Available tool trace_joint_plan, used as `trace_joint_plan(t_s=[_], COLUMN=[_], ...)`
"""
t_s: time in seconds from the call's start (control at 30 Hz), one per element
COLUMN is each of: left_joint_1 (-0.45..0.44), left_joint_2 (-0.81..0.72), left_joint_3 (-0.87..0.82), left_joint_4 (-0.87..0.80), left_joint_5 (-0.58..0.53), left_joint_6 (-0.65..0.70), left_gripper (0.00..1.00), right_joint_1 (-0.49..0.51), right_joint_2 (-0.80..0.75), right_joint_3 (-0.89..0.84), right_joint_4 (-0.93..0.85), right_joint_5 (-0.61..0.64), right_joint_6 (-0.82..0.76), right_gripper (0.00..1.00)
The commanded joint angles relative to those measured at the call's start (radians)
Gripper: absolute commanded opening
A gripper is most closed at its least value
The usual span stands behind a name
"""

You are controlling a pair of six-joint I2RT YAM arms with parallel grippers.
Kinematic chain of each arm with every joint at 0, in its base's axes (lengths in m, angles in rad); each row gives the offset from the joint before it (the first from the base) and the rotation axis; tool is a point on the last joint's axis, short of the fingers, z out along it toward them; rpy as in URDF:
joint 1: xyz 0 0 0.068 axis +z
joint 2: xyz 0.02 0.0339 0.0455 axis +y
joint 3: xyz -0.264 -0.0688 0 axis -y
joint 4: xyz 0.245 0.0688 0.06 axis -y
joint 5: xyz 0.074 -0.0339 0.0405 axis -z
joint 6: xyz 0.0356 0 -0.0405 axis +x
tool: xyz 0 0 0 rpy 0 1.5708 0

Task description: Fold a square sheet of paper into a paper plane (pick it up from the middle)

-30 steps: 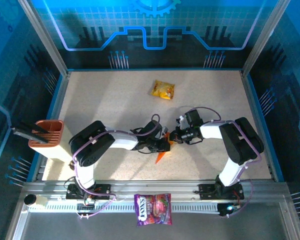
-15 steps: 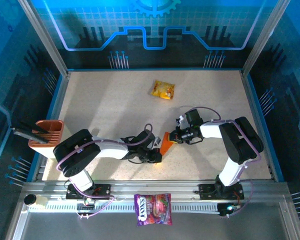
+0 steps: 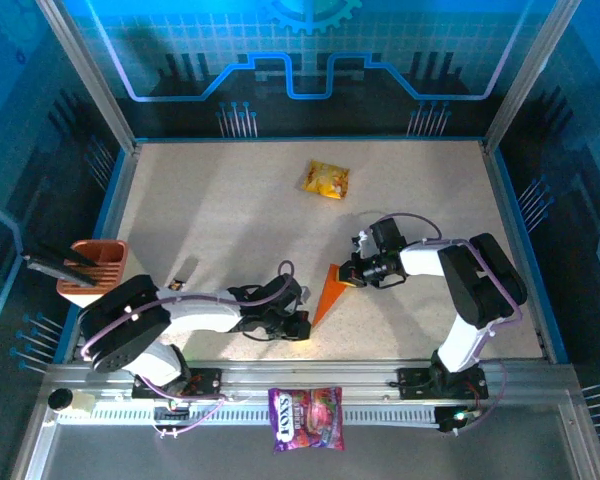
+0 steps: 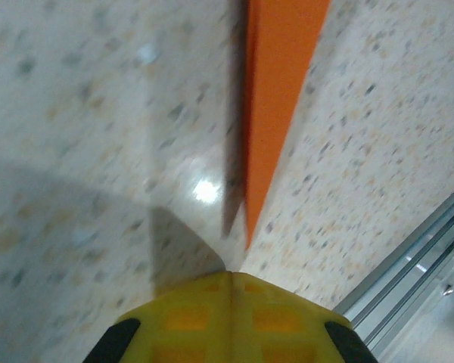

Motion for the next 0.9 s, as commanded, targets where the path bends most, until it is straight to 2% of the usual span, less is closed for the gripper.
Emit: trace_joint_plan(t_s=[0.0,0.17,0.5,0.7,0.8,0.87], left_joint_1=[-0.004,0.067,0.119,0.125,0.125,0.124], left_joint_2=[-0.077,-0.032,0.290,0.371,0.371,0.366], left_joint_3=[0.004,0.105,0.394,0.418,0.372,0.335], left_joint_4=[-0.147,-0.043,-0.015,-0.060,-0.047,-0.037], left_joint_5=[-0.057,-0.002,0.053,0.003,0.006,0.003], left_joint_6=[0.002,0.033,0.129,0.150,0.141,0.133], left_gripper=[0.02,0.03,0.06,0.00,0.00,0.00], right_joint_1=[-0.029,-0.030,-0.028,-0.029,-0.030,-0.031], right_joint_2=[0.030,0.024,0.023,0.005,-0.031,-0.080], right_joint_3=[-0.029,-0.036,-0.022,0.011,0.045,0.073], right_joint_4=[-0.097,-0.078,-0.084,-0.103,-0.116,-0.160], right_joint_5=[0.149,0.134,0.111,0.079,0.022,0.027], right_joint_6=[-0.019,-0.010,-0.001,-0.003,0.001,0.000], right_gripper=[0.00,0.00,0.00,0.01,0.03,0.04])
